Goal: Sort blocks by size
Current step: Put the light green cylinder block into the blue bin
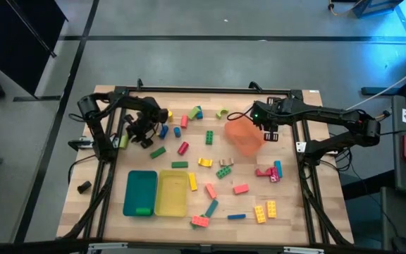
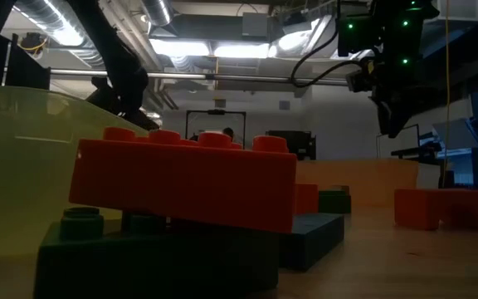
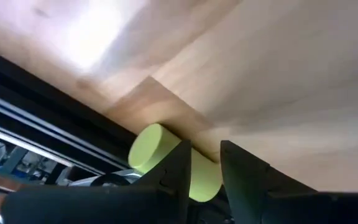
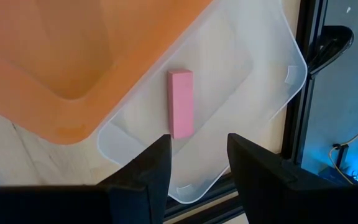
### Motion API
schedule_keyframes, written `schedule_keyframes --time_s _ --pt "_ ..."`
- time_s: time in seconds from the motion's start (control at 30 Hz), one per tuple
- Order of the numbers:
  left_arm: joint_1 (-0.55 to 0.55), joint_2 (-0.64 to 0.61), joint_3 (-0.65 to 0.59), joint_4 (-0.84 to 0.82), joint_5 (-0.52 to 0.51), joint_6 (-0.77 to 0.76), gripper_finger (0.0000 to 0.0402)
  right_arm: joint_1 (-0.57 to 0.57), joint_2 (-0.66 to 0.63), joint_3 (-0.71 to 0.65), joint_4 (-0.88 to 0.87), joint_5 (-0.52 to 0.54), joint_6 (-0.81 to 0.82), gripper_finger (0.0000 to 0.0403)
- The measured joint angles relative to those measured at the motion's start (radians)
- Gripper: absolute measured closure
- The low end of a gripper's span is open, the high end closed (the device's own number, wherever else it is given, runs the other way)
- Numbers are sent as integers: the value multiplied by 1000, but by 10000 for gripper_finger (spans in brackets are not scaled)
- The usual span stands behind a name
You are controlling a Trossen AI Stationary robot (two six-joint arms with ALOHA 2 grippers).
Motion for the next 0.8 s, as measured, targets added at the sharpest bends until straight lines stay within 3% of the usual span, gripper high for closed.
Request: schedule_keyframes --time_s 0.27,0.47,0.8 --pt "-6 -1 42 -169 36 17 324 0 0 0 0 0 0 244" --pt "-49 -1 -61 -91 134 -34 324 0 0 0 0 0 0 244" --pt "-81 -1 -138 2 110 -70 324 0 0 0 1 0 1 244"
